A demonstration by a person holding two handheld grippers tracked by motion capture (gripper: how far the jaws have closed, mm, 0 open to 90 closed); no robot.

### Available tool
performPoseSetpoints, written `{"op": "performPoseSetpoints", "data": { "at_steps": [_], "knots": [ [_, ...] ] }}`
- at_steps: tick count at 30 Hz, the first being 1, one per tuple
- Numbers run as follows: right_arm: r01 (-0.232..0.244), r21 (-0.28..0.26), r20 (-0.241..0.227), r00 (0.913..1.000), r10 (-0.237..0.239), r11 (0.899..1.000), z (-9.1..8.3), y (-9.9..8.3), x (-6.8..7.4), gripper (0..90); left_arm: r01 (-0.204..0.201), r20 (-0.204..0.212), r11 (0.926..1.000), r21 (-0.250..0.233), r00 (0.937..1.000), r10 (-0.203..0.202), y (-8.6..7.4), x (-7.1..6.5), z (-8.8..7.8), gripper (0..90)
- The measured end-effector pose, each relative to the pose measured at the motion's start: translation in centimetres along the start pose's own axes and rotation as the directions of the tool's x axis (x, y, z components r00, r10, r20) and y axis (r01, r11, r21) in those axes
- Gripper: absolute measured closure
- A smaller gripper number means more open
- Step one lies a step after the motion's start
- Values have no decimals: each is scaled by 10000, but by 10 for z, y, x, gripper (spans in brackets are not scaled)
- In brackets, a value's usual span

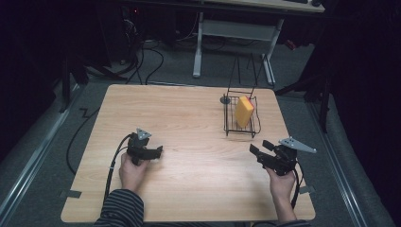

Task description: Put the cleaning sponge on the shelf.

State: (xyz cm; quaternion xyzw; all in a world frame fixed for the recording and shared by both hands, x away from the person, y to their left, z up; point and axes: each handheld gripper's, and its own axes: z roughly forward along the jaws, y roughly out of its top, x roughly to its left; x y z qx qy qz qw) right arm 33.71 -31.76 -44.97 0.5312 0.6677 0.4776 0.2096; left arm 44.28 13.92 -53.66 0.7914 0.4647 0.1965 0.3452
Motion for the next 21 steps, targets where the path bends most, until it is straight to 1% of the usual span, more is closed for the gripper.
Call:
{"op": "performPoseSetpoints", "data": {
  "at_steps": [6, 10, 14, 16, 17, 18, 20, 21],
  "knots": [
    [-55, 110, -56, 10000, 55, 9999, 8, -7, 0, 346, -16, -9, 10000, 1, 10000, 16, 0, 0, 0, 172],
    [-211, 145, -123, 9997, 213, 9997, 14, -12, 1, 349, -18, -10, 10000, 1, 10000, 18, 0, 0, 0, 172],
    [-159, 221, -115, 9998, 162, 9996, 20, -15, 2, 352, -23, -9, 10000, 3, 10000, 23, 0, 0, 0, 171],
    [-232, 270, -167, 9996, 236, 9994, 23, -16, 3, 352, -22, -9, 10000, 1, 10000, 22, 0, 0, 0, 171],
    [-132, 303, -169, 9998, 137, 9995, 26, -17, 3, 353, -22, -9, 10000, 2, 10000, 22, 0, 0, 0, 171],
    [-199, 358, -164, 9997, 205, 9992, 27, -19, 3, 354, -19, -10, 10000, 3, 10000, 19, 0, 0, 0, 171],
    [-188, 369, -166, 9997, 194, 9991, 29, -20, 3, 354, -20, -9, 10000, 2, 10000, 20, 0, 0, 0, 171],
    [-291, 411, -143, 9995, 297, 9987, 31, -22, 2, 355, -22, -8, 10000, 4, 10000, 22, 0, 0, 0, 171]
  ]
}}
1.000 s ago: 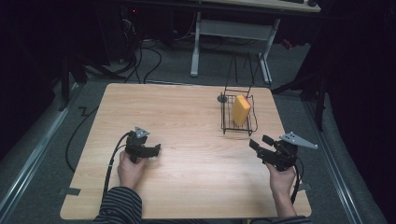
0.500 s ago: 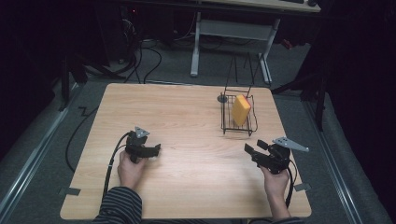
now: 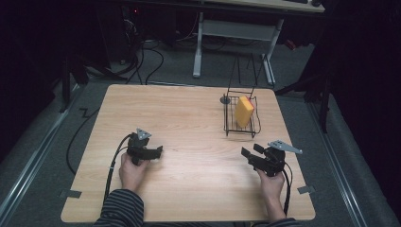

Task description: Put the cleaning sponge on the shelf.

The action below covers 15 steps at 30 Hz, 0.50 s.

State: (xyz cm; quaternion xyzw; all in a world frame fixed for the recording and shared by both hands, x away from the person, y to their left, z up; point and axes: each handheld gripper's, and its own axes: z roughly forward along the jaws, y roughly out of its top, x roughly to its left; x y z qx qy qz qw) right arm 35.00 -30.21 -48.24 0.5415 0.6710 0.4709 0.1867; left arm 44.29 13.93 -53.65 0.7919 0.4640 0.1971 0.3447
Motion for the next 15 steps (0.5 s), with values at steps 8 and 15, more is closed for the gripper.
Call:
{"op": "performPoseSetpoints", "data": {
  "at_steps": [8, 15],
  "knots": [
    [-12, 276, 226, 9997, 6, 9996, 12, -6, -2, 359, 5, 0, 10000, -2, 10000, -5, 0, 0, 0, 171],
    [50, 669, 295, 9995, -70, 9977, 23, -12, -2, 359, 0, 0, 10000, -3, 10000, 0, 0, 0, 0, 171]
  ]
}}
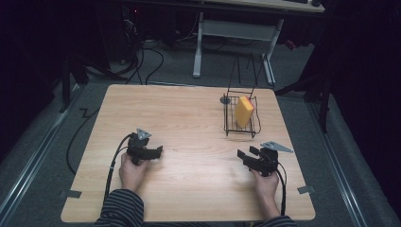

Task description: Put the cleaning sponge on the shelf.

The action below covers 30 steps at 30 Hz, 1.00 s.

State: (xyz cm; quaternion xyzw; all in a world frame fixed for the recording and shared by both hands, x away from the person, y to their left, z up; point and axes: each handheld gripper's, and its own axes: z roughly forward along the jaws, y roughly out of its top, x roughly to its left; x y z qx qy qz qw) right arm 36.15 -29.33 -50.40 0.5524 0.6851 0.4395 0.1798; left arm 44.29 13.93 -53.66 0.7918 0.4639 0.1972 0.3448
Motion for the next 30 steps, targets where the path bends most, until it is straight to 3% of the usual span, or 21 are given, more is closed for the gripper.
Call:
{"op": "performPoseSetpoints", "data": {
  "at_steps": [6, 24, 30],
  "knots": [
    [363, 327, 244, 9990, -371, 9988, 7, -3, 2, 358, -2, 0, 10000, 2, 10000, 2, 0, 0, 0, 171],
    [515, 1014, 712, 9957, -589, 9935, 24, -14, 1, 352, -1, 1, 10000, 2, 10000, 1, 0, 0, 0, 171],
    [792, 1226, 940, 9914, -910, 9893, 28, -15, 3, 345, 1, 0, 10000, -1, 10000, -1, 0, 0, 0, 172]
  ]
}}
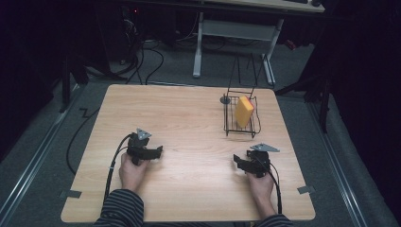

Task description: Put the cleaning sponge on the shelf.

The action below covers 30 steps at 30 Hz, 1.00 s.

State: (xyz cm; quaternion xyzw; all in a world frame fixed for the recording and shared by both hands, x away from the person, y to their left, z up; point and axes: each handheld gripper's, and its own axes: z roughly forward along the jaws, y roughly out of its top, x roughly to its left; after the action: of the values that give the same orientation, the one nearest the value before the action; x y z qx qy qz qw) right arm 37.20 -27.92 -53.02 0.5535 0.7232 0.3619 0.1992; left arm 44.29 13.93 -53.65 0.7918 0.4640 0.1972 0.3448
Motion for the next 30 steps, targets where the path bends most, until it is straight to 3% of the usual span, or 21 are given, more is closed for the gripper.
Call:
{"op": "performPoseSetpoints", "data": {
  "at_steps": [7, 12, 14, 15, 17, 30],
  "knots": [
    [52, 133, 130, 9999, -54, 9999, 1, 0, -1, 339, 0, -1, 10000, 3, 10000, 0, 0, 0, 0, 171],
    [347, 217, 390, 9986, -356, 9992, 1, 0, 1, 332, 2, -4, 10000, 0, 10000, -2, 0, 0, 0, 171],
    [585, 300, 544, 9967, -601, 9978, 2, 0, 4, 330, 5, -8, 10000, 2, 10000, -5, 0, 0, 0, 171],
    [944, 416, 832, 9917, -976, 9947, 3, 0, 8, 324, 7, -12, 10000, 4, 10000, -7, 0, 0, 0, 171],
    [1028, 433, 793, 9912, -1060, 9938, 3, 0, 9, 325, 11, -13, 10000, 2, 10000, -11, 0, 0, 0, 171],
    [1015, 427, 794, 9913, -1046, 9939, 2, -1, 10, 320, 19, -18, 10000, 1, 10000, -19, 0, 0, 0, 171]
  ]
}}
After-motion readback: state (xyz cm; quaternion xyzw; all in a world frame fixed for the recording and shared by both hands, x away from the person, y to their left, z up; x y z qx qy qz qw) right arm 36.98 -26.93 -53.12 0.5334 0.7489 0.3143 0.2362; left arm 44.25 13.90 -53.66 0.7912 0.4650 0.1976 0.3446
